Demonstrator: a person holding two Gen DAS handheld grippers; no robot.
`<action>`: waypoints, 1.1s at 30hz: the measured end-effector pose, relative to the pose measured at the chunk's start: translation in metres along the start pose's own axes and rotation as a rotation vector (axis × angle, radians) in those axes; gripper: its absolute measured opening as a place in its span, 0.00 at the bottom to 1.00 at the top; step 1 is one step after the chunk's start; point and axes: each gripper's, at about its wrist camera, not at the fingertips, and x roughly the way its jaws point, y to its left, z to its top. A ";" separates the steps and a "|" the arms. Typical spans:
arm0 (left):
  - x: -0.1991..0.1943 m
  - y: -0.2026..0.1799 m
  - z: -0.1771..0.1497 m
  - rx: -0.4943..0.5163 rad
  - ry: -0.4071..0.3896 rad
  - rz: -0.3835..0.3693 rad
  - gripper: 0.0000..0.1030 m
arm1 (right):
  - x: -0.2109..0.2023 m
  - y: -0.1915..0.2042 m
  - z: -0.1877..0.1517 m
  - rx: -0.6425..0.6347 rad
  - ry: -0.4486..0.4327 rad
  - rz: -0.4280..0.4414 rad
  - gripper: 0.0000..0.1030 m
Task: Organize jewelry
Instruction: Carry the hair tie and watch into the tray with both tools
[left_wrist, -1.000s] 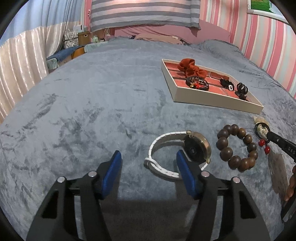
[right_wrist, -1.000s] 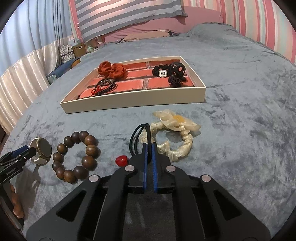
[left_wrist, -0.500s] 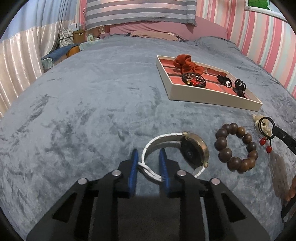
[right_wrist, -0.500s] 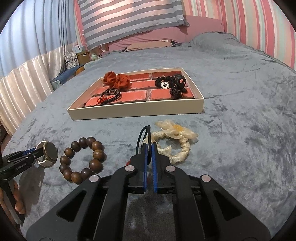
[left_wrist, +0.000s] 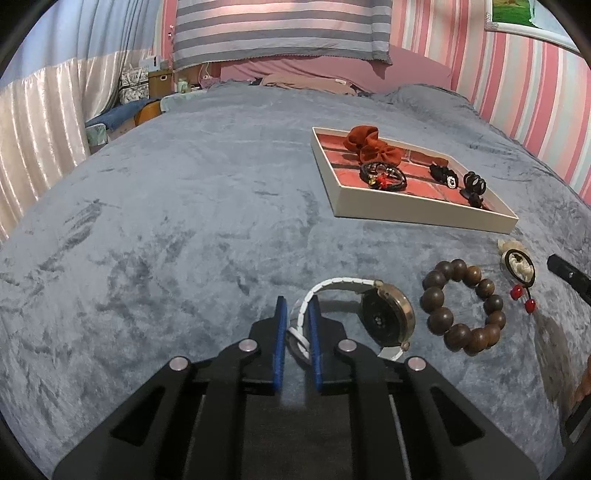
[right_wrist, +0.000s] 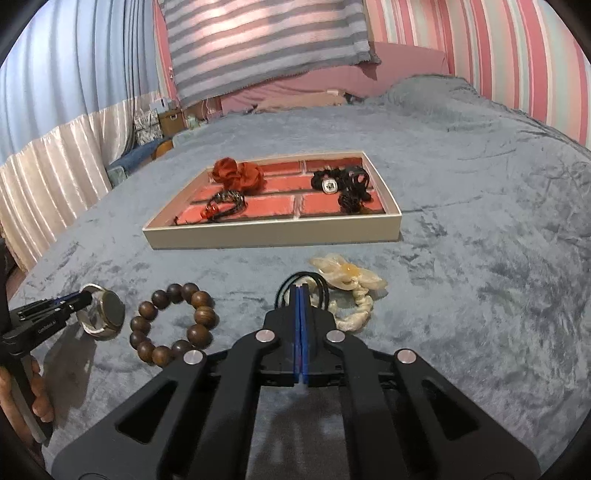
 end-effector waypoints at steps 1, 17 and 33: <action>0.000 0.000 0.000 -0.004 0.001 -0.002 0.12 | 0.001 -0.002 0.001 0.004 0.006 0.002 0.03; 0.007 0.005 -0.002 -0.015 0.019 0.000 0.12 | 0.051 -0.021 0.011 -0.008 0.141 -0.016 0.21; -0.003 -0.004 -0.003 0.021 -0.038 0.018 0.11 | 0.019 -0.006 0.016 -0.078 0.017 -0.028 0.05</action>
